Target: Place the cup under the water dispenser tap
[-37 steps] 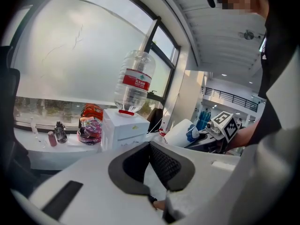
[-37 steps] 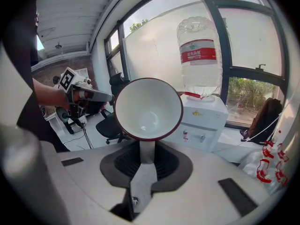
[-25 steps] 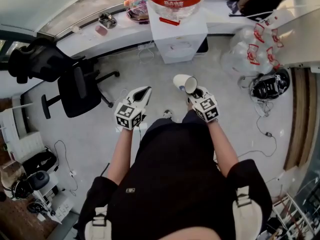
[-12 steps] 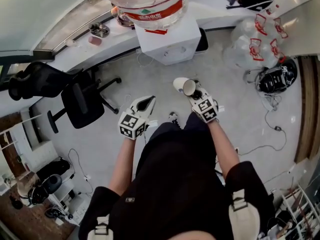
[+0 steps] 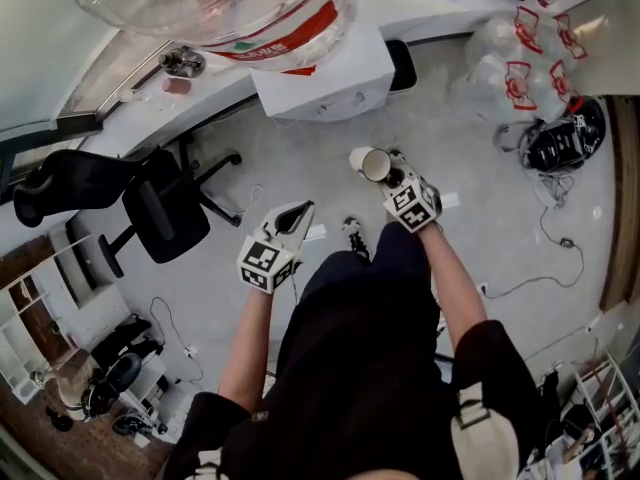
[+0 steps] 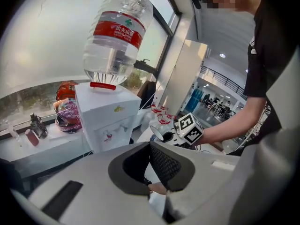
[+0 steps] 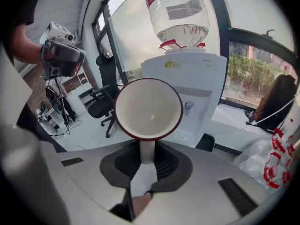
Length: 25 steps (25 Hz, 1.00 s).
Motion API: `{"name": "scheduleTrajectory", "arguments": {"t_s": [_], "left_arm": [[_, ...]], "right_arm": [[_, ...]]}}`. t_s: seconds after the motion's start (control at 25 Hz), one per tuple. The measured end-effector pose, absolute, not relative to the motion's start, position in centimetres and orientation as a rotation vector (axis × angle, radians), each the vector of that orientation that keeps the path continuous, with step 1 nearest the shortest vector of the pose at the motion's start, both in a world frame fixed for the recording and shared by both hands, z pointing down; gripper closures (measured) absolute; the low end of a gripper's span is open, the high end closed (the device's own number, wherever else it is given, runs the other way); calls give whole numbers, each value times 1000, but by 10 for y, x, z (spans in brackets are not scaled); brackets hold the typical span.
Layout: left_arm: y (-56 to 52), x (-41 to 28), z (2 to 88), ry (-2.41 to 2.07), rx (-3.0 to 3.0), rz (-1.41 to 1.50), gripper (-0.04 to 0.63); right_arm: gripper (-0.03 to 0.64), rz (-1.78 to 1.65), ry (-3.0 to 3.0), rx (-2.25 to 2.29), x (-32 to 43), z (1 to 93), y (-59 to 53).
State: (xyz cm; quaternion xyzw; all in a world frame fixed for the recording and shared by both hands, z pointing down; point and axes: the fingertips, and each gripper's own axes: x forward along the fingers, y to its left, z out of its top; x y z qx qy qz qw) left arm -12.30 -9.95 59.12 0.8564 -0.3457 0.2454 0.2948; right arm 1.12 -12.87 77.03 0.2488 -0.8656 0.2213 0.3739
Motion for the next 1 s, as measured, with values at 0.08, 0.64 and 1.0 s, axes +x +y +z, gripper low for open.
{"name": "scheduleTrajectory", "arguments": {"t_s": [0.08, 0.64, 1.0], "left_arm": [[-102, -122, 595, -916, 2272, 665, 595], [-118, -101, 625, -893, 2264, 711, 595], [-112, -91, 632, -869, 2241, 727, 595]], "right_arm": [[575, 565, -2210, 639, 13, 778, -137], [575, 584, -2040, 653, 42, 862, -182], [575, 621, -1965, 689, 34, 909, -204]]}}
